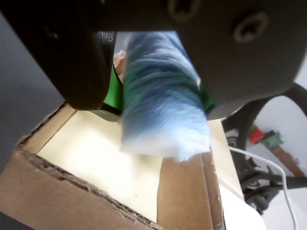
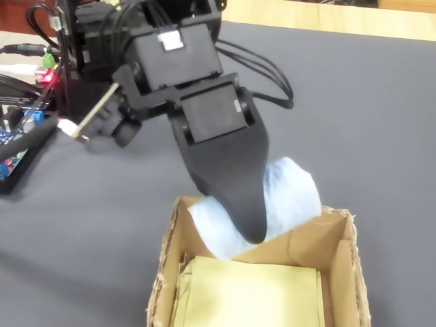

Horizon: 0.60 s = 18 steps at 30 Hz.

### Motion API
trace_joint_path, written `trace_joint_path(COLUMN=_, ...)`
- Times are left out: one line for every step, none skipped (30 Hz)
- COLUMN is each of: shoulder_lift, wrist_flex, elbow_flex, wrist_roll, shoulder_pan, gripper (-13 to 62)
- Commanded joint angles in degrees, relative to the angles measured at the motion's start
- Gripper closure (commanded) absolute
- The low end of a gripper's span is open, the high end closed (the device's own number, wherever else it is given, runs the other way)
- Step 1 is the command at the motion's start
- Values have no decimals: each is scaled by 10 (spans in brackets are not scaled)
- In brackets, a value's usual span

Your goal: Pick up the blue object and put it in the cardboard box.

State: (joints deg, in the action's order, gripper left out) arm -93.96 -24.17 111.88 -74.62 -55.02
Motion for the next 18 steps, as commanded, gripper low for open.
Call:
trace_joint_path(shoulder_lift=-9, wrist_flex=11, elbow_flex=-44, wrist_roll=-16, shoulder_pan=-4, gripper=201)
trace_joint_path(shoulder_lift=-10, wrist_flex=11, elbow_flex=-44, wrist_roll=-18, shoulder_pan=-3, gripper=201)
trace_joint_path(shoulder_lift=-11, wrist_flex=11, elbow_flex=-44, wrist_roll=-18, shoulder_pan=-3, gripper=200)
trace_joint_path(shoulder_lift=-12, wrist_flex=11, elbow_flex=-44, wrist_roll=-20, shoulder_pan=-2, gripper=192)
trace_joint_path(shoulder_lift=-14, wrist_flex=11, elbow_flex=-43, wrist_roll=-26, shoulder_pan=0, gripper=186)
trace_joint_path(shoulder_lift=-16, wrist_flex=12, elbow_flex=-42, wrist_roll=-33, shoulder_pan=1, gripper=186)
trace_joint_path(shoulder_lift=-21, wrist_flex=20, elbow_flex=-40, wrist_roll=-36, shoulder_pan=3, gripper=185)
trace_joint_path(shoulder_lift=-25, wrist_flex=27, elbow_flex=-37, wrist_roll=-45, shoulder_pan=5, gripper=185)
trace_joint_path(shoulder_lift=-31, wrist_flex=37, elbow_flex=-34, wrist_roll=-54, shoulder_pan=11, gripper=185)
trace_joint_path(shoulder_lift=-40, wrist_flex=50, elbow_flex=-29, wrist_roll=-63, shoulder_pan=20, gripper=185)
trace_joint_path(shoulder_lift=-48, wrist_flex=60, elbow_flex=-22, wrist_roll=-72, shoulder_pan=29, gripper=185)
trace_joint_path(shoulder_lift=-61, wrist_flex=73, elbow_flex=-12, wrist_roll=-86, shoulder_pan=43, gripper=185)
trace_joint_path(shoulder_lift=-70, wrist_flex=80, elbow_flex=-4, wrist_roll=-105, shoulder_pan=56, gripper=176)
trace_joint_path(shoulder_lift=-80, wrist_flex=85, elbow_flex=3, wrist_roll=-129, shoulder_pan=73, gripper=163)
trace_joint_path(shoulder_lift=-91, wrist_flex=88, elbow_flex=10, wrist_roll=-145, shoulder_pan=90, gripper=156)
trace_joint_path(shoulder_lift=-109, wrist_flex=99, elbow_flex=25, wrist_roll=-165, shoulder_pan=116, gripper=156)
trace_joint_path(shoulder_lift=-121, wrist_flex=111, elbow_flex=37, wrist_roll=-178, shoulder_pan=133, gripper=156)
trace_joint_path(shoulder_lift=-132, wrist_flex=125, elbow_flex=49, wrist_roll=-191, shoulder_pan=150, gripper=156)
